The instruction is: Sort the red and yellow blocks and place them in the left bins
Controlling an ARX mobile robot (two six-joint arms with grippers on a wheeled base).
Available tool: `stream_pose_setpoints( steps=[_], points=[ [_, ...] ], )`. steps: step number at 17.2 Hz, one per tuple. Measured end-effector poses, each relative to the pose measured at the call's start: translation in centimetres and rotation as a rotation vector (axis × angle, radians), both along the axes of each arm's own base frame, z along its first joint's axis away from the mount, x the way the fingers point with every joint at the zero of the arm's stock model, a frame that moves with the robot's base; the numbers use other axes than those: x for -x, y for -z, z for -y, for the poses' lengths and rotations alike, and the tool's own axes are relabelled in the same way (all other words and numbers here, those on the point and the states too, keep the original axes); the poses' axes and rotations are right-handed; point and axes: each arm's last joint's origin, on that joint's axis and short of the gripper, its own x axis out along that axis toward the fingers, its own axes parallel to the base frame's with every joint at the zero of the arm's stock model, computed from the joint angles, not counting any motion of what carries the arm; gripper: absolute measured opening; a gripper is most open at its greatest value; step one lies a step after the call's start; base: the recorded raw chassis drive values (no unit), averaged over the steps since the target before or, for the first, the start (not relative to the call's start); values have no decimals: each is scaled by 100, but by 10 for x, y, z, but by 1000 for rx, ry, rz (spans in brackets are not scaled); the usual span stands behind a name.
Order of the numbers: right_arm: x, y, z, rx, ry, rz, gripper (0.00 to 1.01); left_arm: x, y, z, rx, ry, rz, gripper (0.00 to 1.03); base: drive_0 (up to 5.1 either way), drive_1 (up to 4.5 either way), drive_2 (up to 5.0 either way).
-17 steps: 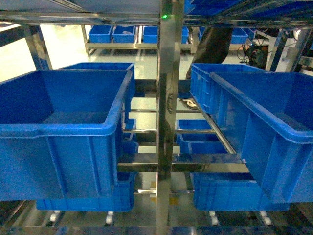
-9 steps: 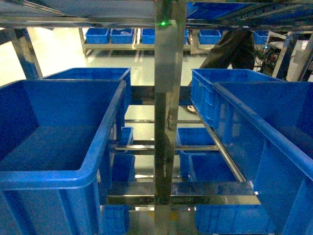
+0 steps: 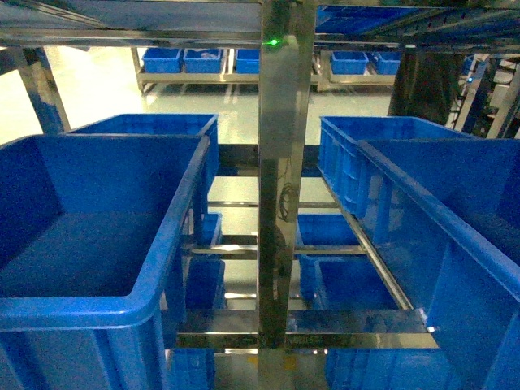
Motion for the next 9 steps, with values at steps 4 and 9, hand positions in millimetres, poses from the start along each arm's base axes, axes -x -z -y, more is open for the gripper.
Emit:
stream_pose_setpoints(
  steps=[4,9],
  points=[
    [0,0,0,0,0,0,28,0,0,0,0,0,0,27,0,0,0],
    [-7,4,11,36,46,-17,28,0,0,0,0,0,0,27,0,0,0]
  ],
)
